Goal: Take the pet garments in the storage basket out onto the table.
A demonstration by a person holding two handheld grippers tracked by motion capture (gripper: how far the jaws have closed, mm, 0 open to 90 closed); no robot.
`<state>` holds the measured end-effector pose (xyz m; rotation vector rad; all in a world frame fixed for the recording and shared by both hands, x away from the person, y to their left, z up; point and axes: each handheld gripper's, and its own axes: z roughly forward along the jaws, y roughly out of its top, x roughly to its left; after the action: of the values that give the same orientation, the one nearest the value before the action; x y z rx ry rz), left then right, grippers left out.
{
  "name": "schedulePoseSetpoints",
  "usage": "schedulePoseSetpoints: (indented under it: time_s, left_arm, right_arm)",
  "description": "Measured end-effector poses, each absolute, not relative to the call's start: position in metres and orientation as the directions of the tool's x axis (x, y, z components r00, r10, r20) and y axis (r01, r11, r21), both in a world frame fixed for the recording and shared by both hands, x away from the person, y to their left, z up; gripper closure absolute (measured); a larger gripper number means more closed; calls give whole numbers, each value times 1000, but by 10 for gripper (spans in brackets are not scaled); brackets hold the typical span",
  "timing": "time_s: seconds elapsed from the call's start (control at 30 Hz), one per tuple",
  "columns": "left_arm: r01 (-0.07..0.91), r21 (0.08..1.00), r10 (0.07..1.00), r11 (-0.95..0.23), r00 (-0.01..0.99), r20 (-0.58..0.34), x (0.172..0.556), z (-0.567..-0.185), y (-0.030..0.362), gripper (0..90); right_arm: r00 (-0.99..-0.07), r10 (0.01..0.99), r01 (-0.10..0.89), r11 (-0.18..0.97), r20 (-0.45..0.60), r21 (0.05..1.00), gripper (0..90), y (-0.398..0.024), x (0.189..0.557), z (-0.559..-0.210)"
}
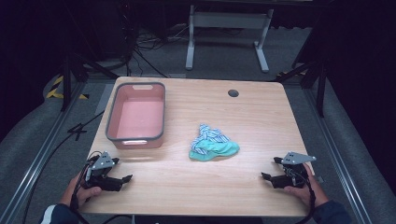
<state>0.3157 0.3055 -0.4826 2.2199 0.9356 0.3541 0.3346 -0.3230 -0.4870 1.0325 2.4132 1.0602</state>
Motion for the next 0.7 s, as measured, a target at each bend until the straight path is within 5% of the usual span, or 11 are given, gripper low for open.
schedulePoseSetpoints:
  time_s: [0.7]
  left_arm:
    - [539, 674, 730, -505, 683, 2, 318, -482, 298, 73]
  right_arm:
    - [-695, 719, 491, 469, 6, 734, 151, -323, 335, -487]
